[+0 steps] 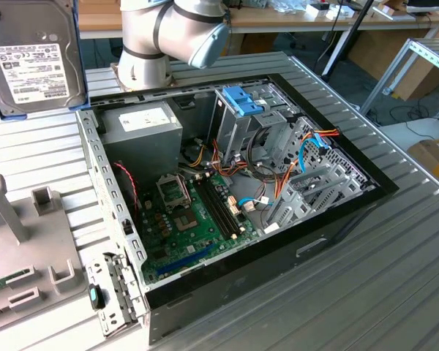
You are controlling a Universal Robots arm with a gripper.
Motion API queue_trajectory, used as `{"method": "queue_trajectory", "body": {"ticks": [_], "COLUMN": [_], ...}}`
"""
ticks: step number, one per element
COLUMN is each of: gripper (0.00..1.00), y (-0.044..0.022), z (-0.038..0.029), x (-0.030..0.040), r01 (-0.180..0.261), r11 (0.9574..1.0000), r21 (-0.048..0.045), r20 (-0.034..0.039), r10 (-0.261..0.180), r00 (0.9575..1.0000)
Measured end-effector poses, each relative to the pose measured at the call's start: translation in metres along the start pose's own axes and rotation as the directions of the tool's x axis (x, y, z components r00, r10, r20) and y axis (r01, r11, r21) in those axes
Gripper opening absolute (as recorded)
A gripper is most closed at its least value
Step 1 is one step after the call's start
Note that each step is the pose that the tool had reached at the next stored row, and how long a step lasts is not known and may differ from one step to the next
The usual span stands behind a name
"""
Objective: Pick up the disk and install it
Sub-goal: 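Pick up the disk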
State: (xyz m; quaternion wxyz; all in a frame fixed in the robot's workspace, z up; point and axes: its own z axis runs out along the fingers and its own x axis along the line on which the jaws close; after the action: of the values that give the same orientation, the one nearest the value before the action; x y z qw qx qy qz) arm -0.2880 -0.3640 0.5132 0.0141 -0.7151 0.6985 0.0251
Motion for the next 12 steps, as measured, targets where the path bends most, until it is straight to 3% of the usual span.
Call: {"method": "queue_trajectory", "body": {"ticks": [8,12], "gripper": [0.36,0.36], "y": [-0.0296,-0.0487], "z": [-0.0005,-0.0007], "x": [0.0005,0.0009], "r01": [0.000,0.000], "r11": [1.0000,1.0000], "r21": [0.0000,0.0001], "r20": [0.0001,0.0001], "r10": [0.000,0.000], "r00": [1.0000,1.0000]}}
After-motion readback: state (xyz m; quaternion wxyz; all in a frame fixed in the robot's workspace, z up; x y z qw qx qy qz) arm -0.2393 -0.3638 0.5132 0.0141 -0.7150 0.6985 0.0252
